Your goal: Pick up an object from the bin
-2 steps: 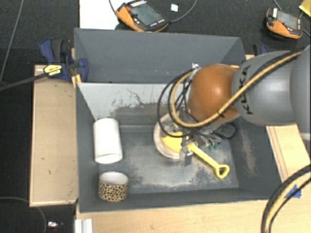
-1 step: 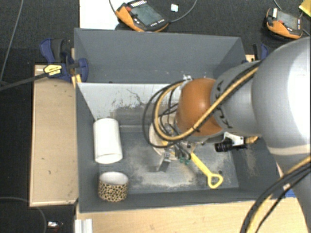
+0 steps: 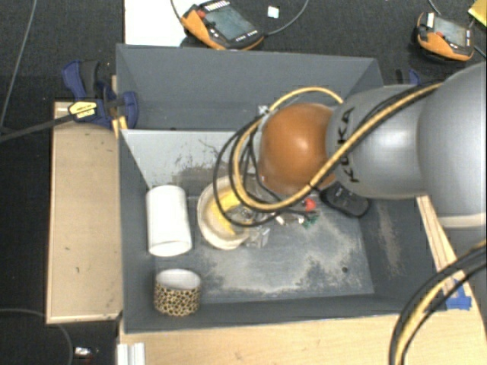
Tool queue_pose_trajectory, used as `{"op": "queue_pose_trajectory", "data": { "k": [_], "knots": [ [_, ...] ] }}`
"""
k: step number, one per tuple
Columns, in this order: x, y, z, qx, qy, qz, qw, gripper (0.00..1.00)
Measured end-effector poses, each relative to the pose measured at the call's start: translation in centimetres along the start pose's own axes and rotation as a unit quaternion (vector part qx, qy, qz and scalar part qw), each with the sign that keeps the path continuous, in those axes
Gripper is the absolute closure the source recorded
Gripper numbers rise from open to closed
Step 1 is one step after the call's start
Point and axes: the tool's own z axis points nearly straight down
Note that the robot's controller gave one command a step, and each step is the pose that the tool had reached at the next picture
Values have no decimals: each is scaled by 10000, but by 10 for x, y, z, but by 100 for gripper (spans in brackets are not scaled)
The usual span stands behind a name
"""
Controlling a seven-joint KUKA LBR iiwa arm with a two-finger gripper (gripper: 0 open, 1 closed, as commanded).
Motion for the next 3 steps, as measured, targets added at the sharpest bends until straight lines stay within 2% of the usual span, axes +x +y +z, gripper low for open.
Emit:
{"op": "queue_pose_trajectory", "data": {
  "k": [1, 2, 3],
  "knots": [
    [-8, -1, 0, -7, 12, -795, 9968, 100],
    [-14, -3, 0, -8, 0, -852, 9964, 100],
    [-14, -3, -2, -6, -4, -849, 9964, 100]
  ]
}}
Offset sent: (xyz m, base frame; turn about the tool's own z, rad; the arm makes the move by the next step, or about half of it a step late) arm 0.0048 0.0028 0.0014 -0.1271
